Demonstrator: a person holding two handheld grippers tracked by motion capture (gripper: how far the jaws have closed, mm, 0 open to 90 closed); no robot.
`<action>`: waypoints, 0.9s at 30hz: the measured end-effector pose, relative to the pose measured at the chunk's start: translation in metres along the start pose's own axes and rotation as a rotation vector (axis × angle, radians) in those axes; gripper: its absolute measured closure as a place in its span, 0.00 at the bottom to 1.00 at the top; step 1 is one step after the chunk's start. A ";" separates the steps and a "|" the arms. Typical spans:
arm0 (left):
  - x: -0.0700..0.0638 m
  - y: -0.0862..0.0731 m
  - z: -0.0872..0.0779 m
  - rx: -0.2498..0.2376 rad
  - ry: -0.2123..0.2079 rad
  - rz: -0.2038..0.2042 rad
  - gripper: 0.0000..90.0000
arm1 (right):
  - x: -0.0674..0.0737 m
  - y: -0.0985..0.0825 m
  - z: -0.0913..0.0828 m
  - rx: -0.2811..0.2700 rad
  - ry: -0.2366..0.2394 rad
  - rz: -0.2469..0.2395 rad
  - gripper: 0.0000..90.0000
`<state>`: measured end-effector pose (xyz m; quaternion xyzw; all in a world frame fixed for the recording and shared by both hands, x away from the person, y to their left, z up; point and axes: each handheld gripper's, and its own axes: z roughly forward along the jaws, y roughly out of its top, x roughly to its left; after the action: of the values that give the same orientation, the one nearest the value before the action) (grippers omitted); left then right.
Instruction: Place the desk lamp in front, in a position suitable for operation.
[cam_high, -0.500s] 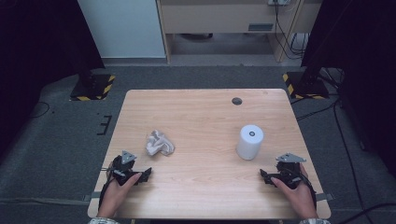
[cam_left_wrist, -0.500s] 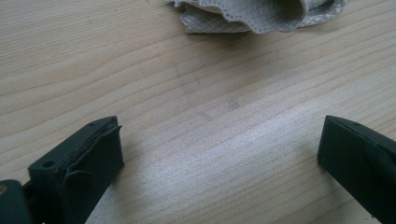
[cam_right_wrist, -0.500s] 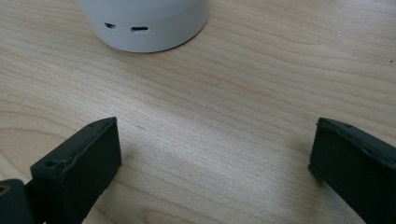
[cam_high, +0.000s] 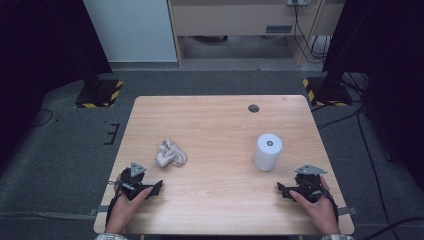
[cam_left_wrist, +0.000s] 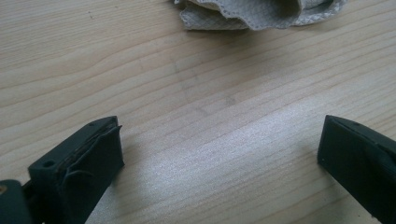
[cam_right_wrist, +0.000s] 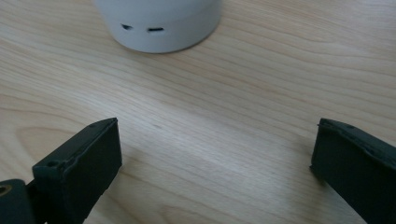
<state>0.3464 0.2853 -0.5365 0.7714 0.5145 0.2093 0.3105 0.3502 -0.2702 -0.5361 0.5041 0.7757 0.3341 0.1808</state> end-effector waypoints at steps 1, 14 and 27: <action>0.000 0.000 0.000 0.000 0.001 -0.001 0.00 | 0.000 0.003 -0.001 -0.001 0.031 0.011 0.07; -0.001 0.001 0.001 0.000 0.004 -0.005 0.00 | 0.022 0.071 -0.029 -0.158 0.093 -0.067 0.04; -0.001 0.001 0.001 0.000 0.004 -0.005 0.00 | 0.031 0.105 0.008 -0.171 0.055 -0.083 0.04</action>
<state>0.3470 0.2843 -0.5365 0.7697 0.5170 0.2102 0.3100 0.4115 -0.2108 -0.4665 0.4449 0.7690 0.4052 0.2155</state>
